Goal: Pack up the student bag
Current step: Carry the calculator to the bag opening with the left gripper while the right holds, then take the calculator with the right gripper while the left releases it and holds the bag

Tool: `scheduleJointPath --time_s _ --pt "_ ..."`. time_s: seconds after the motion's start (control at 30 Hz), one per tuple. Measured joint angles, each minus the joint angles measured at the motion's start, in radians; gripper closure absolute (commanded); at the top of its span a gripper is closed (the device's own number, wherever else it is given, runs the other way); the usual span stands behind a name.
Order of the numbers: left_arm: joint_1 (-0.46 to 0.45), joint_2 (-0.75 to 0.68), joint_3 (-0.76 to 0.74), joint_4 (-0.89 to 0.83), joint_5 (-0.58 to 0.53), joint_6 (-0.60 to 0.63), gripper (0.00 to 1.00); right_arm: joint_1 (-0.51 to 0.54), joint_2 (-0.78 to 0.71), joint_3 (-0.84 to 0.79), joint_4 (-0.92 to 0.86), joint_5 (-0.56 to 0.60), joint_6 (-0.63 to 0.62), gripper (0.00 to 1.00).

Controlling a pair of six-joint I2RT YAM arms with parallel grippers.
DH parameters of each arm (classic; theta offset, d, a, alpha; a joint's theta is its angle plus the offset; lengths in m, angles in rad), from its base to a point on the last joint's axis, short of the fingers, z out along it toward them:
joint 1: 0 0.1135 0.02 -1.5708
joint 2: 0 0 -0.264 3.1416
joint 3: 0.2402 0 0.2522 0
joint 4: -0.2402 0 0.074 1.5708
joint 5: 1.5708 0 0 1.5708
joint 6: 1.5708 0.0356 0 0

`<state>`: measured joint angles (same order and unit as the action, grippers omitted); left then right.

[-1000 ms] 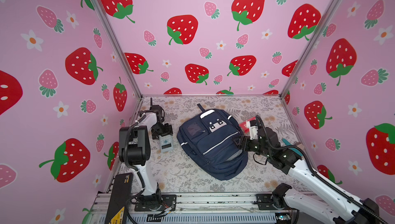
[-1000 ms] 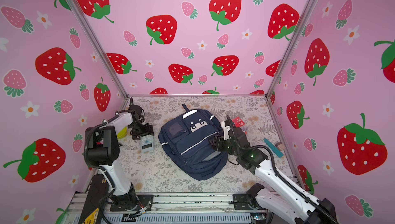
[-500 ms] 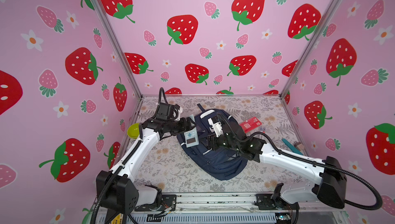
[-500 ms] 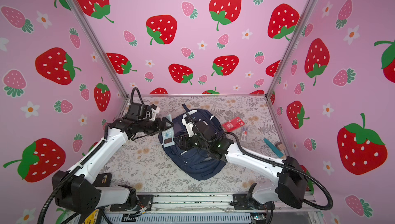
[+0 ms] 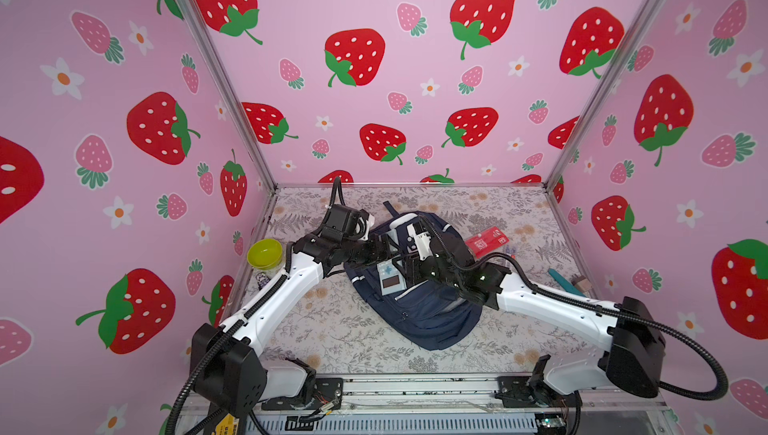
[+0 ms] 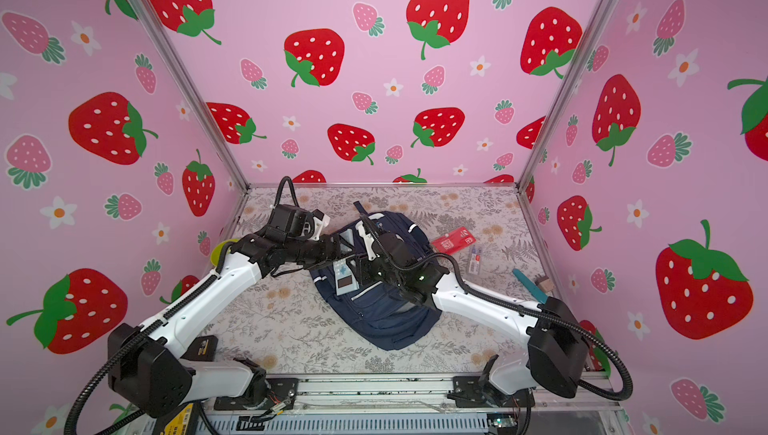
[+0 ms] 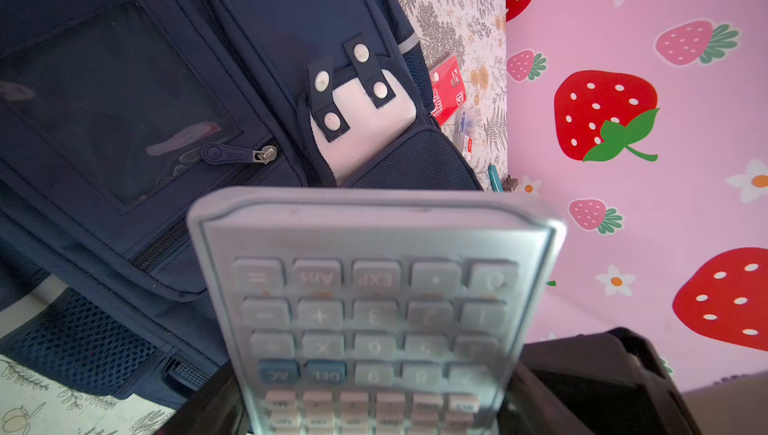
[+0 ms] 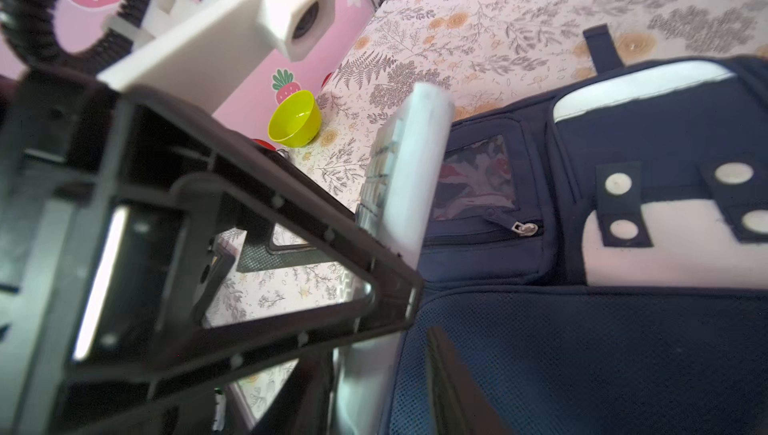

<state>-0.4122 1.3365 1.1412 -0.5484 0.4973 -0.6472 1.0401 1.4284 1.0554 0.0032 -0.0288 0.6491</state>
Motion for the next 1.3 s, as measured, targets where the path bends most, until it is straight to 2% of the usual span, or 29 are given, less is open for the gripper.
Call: scheduleJointPath --time_s 0.07,0.27,0.3,0.6,0.8,0.97,1.17,1.3 --pt "-0.001 0.000 0.000 0.002 0.000 -0.003 0.72 -0.001 0.004 0.008 0.000 -0.003 0.006 0.77" --pt "0.000 -0.003 0.000 0.023 -0.003 -0.002 0.30 -0.008 0.003 0.008 0.002 -0.014 0.029 0.85" --pt "0.000 -0.003 0.000 0.024 -0.004 0.000 0.01 -0.008 0.003 0.008 0.002 -0.015 0.031 0.86" --pt "-0.005 -0.023 0.097 0.011 -0.011 0.086 0.01 -0.037 -0.044 -0.017 -0.029 -0.005 0.031 0.91" --pt "-0.034 -0.130 0.118 0.088 0.006 0.154 0.00 -0.165 -0.209 -0.088 -0.114 0.019 0.049 0.93" --pt "-0.192 -0.121 0.113 0.095 -0.072 0.252 0.04 -0.319 -0.428 -0.146 -0.232 0.071 0.064 0.94" --pt "-0.443 0.125 0.194 -0.034 -0.280 0.403 0.10 -0.490 -0.606 -0.178 -0.426 0.128 0.077 0.96" --pt "-0.525 0.283 0.263 -0.116 -0.397 0.466 0.18 -0.544 -0.686 -0.232 -0.555 0.129 0.099 0.97"
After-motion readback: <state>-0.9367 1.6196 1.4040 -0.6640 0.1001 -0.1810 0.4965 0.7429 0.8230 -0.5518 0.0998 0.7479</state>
